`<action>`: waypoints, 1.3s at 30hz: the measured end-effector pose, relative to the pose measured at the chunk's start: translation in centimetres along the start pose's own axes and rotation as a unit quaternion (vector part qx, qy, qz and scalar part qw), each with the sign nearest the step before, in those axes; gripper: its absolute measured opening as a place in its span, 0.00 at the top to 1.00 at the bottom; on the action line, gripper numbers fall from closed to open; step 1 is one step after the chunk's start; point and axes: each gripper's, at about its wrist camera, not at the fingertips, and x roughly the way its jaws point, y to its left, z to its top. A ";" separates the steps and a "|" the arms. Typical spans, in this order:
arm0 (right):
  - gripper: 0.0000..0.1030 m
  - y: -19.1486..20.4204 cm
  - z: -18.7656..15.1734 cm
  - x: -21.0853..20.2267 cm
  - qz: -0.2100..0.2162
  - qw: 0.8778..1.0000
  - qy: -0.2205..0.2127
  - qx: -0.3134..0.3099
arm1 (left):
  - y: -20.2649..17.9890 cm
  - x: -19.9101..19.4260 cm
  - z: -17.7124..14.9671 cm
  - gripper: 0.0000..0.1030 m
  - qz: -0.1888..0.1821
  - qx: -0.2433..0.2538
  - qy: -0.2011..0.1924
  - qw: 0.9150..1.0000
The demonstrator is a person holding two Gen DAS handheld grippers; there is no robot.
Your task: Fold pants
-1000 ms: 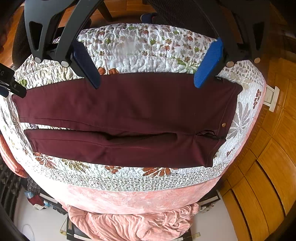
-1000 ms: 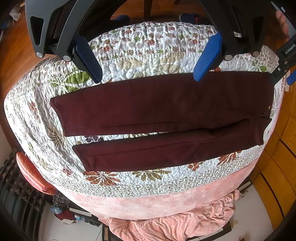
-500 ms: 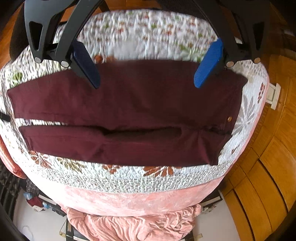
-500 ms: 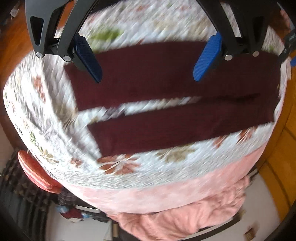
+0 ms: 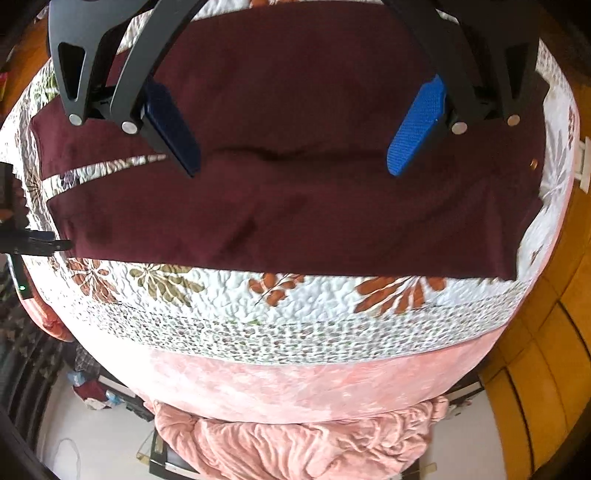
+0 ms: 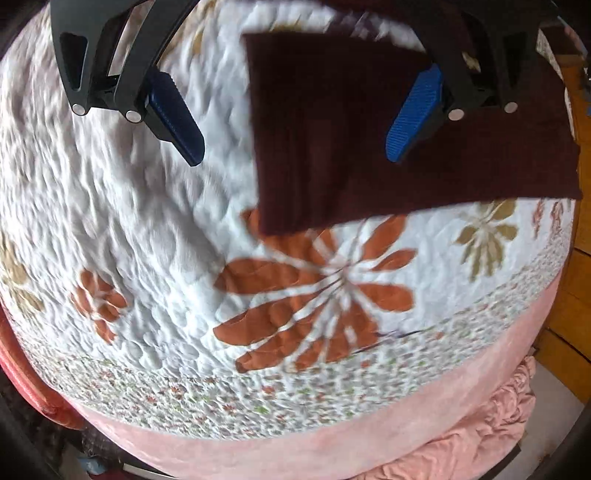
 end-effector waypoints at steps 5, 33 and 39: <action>0.06 -0.5 0.9 1.6 0.029 0.999 -0.010 -0.018 | -1.5 1.8 1.8 0.03 -0.014 0.023 -0.001 1.000; 0.76 1.4 -3.4 -12.3 0.145 0.957 -0.165 -0.188 | -14.4 20.2 12.1 0.03 -0.381 0.274 0.192 0.862; 0.76 1.4 -3.6 -13.3 0.148 0.956 -0.175 -0.185 | -13.8 20.4 11.0 0.10 -0.387 0.252 0.237 0.855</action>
